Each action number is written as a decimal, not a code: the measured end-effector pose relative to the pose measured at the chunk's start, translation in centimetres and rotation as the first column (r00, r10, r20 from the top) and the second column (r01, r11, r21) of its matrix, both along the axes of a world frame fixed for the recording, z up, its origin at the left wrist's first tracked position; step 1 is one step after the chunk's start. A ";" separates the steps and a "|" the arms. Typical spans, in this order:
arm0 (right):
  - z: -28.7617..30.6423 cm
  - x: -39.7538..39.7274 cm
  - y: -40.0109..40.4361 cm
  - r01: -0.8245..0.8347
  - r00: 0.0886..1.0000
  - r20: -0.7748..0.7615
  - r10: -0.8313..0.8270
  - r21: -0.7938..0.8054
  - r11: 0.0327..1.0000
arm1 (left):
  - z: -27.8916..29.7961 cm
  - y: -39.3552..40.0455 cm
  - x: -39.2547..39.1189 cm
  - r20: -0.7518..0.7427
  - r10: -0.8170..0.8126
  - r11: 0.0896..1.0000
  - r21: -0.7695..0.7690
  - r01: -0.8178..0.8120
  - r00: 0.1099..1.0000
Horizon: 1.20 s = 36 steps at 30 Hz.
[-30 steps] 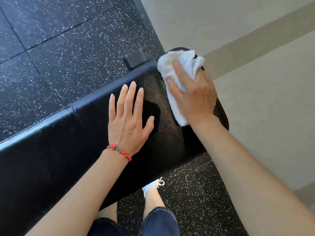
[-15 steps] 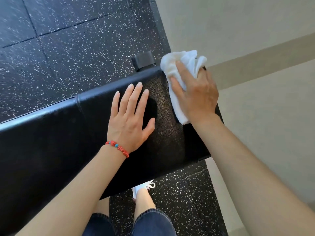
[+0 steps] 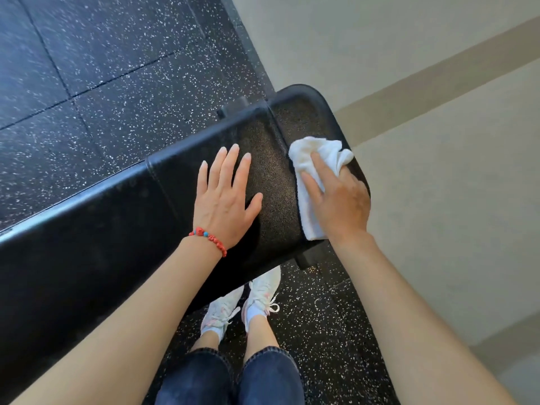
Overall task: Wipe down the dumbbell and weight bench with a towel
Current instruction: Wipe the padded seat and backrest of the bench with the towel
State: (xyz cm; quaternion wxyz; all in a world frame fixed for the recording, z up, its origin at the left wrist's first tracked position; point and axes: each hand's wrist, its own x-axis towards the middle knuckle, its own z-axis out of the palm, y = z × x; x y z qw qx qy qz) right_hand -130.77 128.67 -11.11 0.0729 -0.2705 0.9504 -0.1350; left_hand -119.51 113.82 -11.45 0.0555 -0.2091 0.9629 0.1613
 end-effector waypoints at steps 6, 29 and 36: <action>2.2 5.9 4.4 0.438 0.878 0.233 -0.419 -0.035 0.898 | 2.7 1.5 4.9 0.003 -0.077 0.997 -0.007 0.077 0.997; 26.4 17.5 11.8 0.842 0.521 0.382 -0.763 -0.377 0.386 | 26.9 8.2 6.8 -0.161 -0.375 0.923 0.025 0.383 0.913; 30.9 18.1 16.8 0.891 0.384 0.433 -0.815 -0.406 0.204 | 31.0 12.6 5.4 -0.160 -0.531 0.840 0.027 0.542 0.832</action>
